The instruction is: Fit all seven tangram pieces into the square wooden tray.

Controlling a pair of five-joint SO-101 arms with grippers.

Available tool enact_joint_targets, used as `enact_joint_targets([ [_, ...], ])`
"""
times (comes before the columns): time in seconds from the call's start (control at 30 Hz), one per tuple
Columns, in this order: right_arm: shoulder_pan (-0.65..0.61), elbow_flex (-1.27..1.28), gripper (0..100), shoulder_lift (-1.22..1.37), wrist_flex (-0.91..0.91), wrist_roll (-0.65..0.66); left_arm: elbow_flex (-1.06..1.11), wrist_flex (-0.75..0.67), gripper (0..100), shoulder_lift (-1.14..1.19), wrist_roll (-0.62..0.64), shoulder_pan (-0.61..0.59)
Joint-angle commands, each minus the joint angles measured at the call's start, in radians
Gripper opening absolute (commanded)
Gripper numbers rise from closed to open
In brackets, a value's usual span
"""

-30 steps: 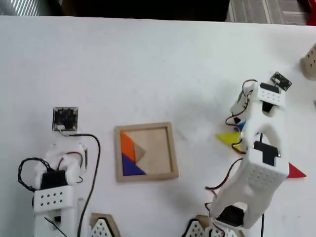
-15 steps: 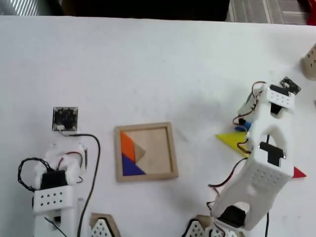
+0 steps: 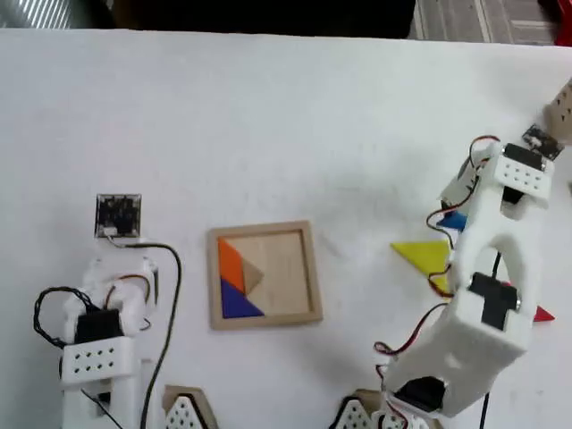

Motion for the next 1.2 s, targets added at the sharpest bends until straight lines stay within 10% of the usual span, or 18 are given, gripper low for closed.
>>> enact_joint_targets([
  [0.0, -0.004, -0.026, 1.7, -0.170, 0.071, 0.017, -0.009, -0.023, 4, -0.016, -0.009, -0.008],
  [0.5, -0.513, 0.241, 1.7, -0.277, 0.209, 0.497, -0.009, -0.023, 4, -0.016, -0.009, -0.008],
  [0.93, -0.920, 0.373, 1.7, -0.275, 0.081, 0.542, -0.009, -0.023, 4, -0.016, -0.009, -0.008],
  [1.17, -1.012, 0.387, 1.9, -0.266, 0.042, 0.781, -0.008, -0.041, 4, -0.013, -0.009, -0.008],
])
